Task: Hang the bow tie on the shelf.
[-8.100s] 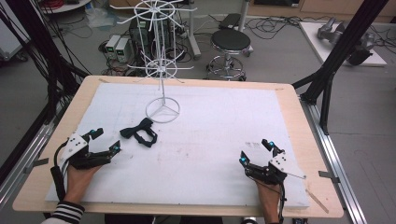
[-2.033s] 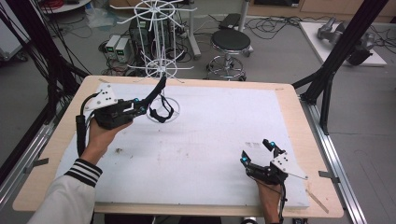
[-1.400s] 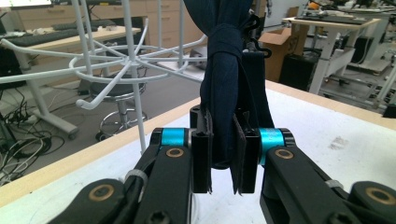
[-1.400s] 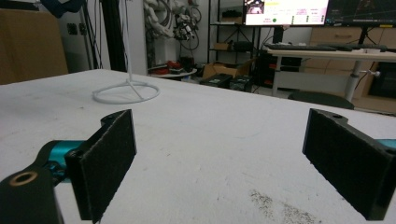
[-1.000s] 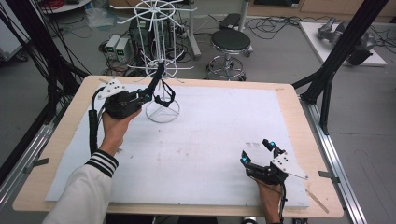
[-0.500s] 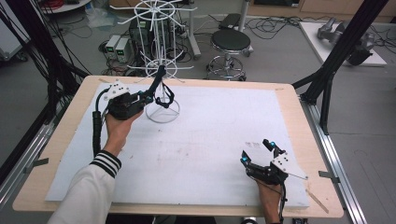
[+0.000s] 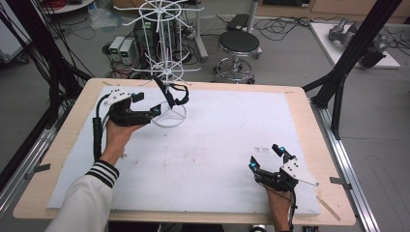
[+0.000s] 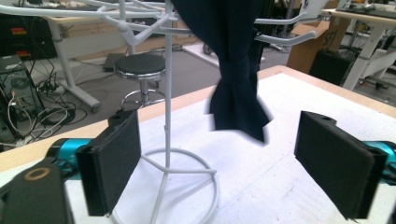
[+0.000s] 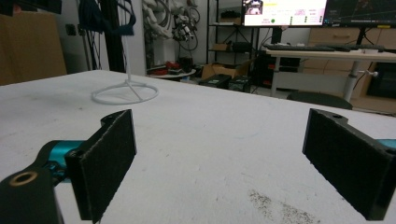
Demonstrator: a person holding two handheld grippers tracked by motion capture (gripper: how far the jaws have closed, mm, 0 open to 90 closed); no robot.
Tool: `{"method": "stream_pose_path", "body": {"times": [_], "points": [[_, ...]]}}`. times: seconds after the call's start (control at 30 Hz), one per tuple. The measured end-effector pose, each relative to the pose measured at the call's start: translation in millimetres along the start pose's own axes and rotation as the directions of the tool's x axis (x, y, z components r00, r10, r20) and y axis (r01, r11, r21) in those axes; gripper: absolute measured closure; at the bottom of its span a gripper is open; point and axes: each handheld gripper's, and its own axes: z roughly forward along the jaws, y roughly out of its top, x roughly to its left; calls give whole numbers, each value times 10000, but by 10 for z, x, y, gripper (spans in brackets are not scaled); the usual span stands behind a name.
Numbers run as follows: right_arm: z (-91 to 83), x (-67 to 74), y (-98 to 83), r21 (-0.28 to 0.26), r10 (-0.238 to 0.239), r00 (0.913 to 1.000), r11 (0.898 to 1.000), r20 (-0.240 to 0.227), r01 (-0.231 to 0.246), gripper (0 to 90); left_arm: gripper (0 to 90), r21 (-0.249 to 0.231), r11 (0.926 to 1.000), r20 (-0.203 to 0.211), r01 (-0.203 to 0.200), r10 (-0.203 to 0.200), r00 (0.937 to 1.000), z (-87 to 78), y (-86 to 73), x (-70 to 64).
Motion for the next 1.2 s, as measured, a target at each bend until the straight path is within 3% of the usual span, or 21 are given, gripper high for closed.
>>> {"method": "stream_pose_path", "body": {"times": [0.1, 0.13, 0.2, 0.3, 0.33, 0.4, 0.47, 0.53, 0.6, 0.67, 0.7, 0.77, 0.8, 0.97, 1.1, 1.2], "points": [[2, -2, 0, -18, -31, 10000, 10000, -16, 31, 88, 139, -255, 9994, 134, -228, 232, 9996, -115, -76, -3], [2, -2, 0, -23, -35, 10000, 10000, -17, 35, 88, 139, -443, 9985, 203, -329, 338, 9992, -234, -177, -11], [2, -3, 0, -28, -67, 10000, 10000, -5, 67, 88, 139, -485, 9982, 229, -339, 350, 9991, -291, -227, -18], [3, -4, 0, -39, -121, 9999, 9999, 3, 121, 88, 140, -1108, 9935, 432, -259, 308, 9986, -581, -472, -42], [3, -5, 0, -52, -132, 9999, 9999, 5, 132, 88, 140, -1108, 9935, 432, -259, 308, 9986, -581, -472, -42], [0, 3, -1, 6, -68, 10000, 10000, -9, 68, 88, 139, -1420, 9894, 499, -309, 383, 9980, -731, -616, -53], [-1, 4, 0, 3, -67, 10000, 10000, -7, 67, 87, 140, -1609, 9860, 424, -435, 509, 9978, -858, -746, -62], [-1, 5, -1, -16, -84, 10000, 10000, -1, 84, 88, 140, -1871, 9803, 241, -628, 685, 9974, -1075, -975, -83], [-1, 5, -1, -14, -80, 10000, 10000, 1, 80, 88, 140, -1961, 9790, 77, -550, 576, 9983, -1177, -1111, -90], [-2, 5, -1, -12, -90, 10000, 10000, 7, 90, 88, 140, -1966, 9791, 1, -516, 527, 9986, -1209, -1159, -87], [-1, 7, -1, -12, -92, 10000, 10000, 15, 92, 88, 140, -2047, 9781, -216, -381, 344, 9992, -1269, -1284, -69], [-1, 10, -1, -17, -88, 10000, 10000, 22, 88, 88, 140, -2107, 9772, -356, -274, 203, 9992, -1296, -1358, -49], [-1, 10, -1, -23, -85, 10000, 10000, 18, 85, 88, 141, -2297, 9727, -506, -323, 213, 9985, -1318, -1363, -53], [-2, 9, -2, -33, -120, 9999, 9999, 40, 120, 88, 141, -2231, 9745, -614, -241, 106, 9981, -1312, -1365, -39], [-5, 6, -3, -102, -151, 9999, 9998, 77, 152, 87, 142, -2264, 9728, -706, -487, 334, 9969, -1315, -1370, -62], [-5, 7, -3, -74, -121, 9999, 9999, 56, 121, 88, 142, -2306, 9721, -702, -433, 278, 9971, -1317, -1372, -61]]}}
